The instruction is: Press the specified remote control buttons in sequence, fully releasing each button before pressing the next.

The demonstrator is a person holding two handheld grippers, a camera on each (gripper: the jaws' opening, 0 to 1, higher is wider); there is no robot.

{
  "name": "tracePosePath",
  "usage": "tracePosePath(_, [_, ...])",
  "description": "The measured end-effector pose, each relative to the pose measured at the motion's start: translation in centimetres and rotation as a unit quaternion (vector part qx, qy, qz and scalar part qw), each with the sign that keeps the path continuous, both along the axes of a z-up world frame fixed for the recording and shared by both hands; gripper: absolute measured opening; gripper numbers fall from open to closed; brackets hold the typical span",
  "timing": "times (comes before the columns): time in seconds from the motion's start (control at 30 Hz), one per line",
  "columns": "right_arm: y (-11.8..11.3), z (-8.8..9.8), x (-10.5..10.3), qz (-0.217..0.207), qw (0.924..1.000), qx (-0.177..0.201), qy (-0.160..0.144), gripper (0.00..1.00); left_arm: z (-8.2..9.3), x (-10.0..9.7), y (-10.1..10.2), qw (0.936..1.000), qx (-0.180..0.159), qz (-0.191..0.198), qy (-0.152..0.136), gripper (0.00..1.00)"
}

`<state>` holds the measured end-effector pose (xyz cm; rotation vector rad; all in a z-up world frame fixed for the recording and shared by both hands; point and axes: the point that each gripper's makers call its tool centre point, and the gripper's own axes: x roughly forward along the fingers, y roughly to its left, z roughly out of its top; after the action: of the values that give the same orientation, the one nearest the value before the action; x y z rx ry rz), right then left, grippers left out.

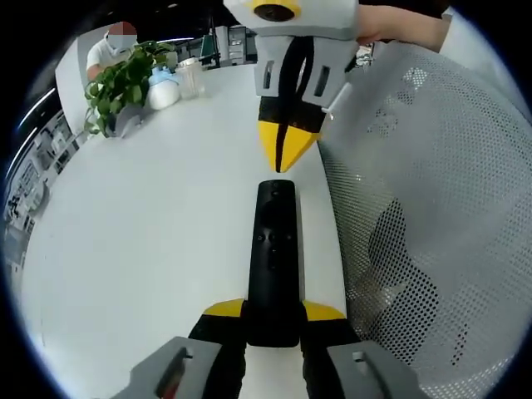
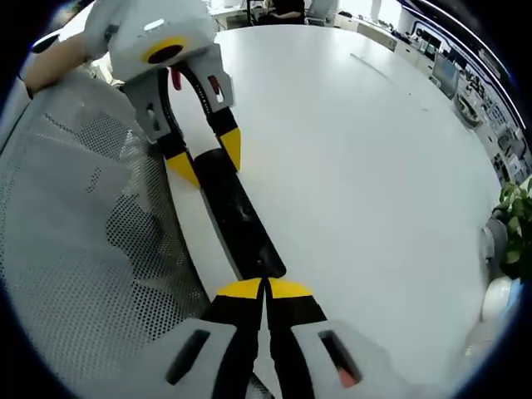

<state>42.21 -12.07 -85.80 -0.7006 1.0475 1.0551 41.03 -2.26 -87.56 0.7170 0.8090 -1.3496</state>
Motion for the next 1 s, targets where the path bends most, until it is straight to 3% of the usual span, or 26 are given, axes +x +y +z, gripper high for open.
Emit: tracePosePath(1.0, [0.37,-1.07,-0.06,0.036,0.9982,-0.043,0.023,0.0,0.0,0.04,-0.04,1.0,0.0,0.0,0.002,0.24])
